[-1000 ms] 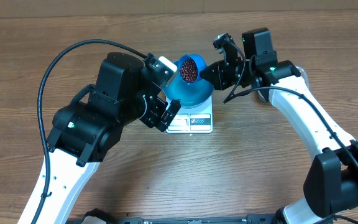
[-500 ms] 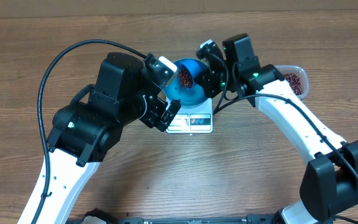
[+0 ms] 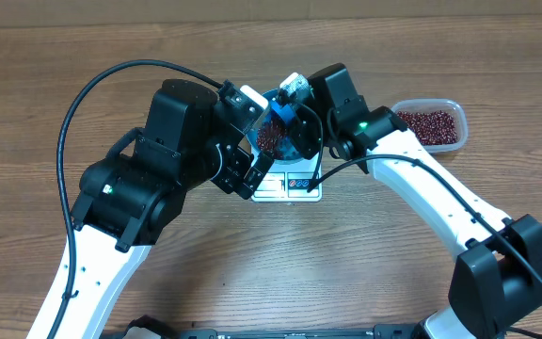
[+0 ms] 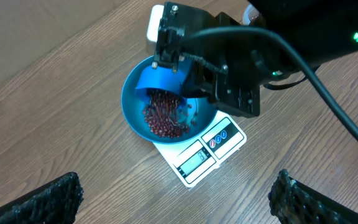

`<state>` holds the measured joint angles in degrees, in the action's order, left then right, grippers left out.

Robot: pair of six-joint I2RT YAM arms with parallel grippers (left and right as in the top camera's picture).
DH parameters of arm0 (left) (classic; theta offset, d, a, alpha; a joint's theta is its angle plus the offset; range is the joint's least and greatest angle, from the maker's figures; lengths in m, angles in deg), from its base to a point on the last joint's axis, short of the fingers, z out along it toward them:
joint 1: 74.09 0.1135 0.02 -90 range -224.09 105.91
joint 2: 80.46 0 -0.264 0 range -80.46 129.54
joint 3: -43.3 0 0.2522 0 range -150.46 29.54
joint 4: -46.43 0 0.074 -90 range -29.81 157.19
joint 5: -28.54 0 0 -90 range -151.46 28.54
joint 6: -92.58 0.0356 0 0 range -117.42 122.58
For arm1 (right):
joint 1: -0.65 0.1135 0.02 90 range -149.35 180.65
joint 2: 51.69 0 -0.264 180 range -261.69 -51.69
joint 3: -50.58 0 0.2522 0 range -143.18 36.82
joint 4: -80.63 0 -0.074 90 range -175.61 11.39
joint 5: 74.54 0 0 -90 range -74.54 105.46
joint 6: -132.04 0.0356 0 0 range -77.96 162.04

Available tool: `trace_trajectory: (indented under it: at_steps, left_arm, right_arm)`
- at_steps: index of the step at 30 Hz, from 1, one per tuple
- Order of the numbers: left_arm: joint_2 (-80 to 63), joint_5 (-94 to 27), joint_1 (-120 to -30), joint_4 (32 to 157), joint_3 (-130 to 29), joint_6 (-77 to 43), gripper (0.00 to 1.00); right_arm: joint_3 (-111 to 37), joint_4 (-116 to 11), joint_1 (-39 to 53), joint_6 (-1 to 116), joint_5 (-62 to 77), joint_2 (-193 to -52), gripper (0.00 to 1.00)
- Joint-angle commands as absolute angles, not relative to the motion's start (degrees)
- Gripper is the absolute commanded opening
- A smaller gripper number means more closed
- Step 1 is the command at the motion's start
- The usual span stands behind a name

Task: Scoop item into bowl and weigh 150g on scale
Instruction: 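Tilt the scoop with the right gripper to pour beans into the bowl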

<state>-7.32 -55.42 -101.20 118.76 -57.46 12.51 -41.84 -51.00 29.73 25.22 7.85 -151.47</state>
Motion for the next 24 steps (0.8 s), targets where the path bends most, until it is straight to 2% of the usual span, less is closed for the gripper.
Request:
trace_trajectory:
  at_steps: [1,24]
  left_arm:
    - [-7.4,-54.4,-101.1,118.7,-58.7,11.7,1.0]
    - [-7.4,-54.4,-101.1,118.7,-58.7,11.7,1.0]
  right_arm:
    - [-43.9,-51.5,30.9,23.5,13.3,-149.1,0.04]
    - [-43.9,-51.6,36.7,22.0,29.0,-149.1,0.04]
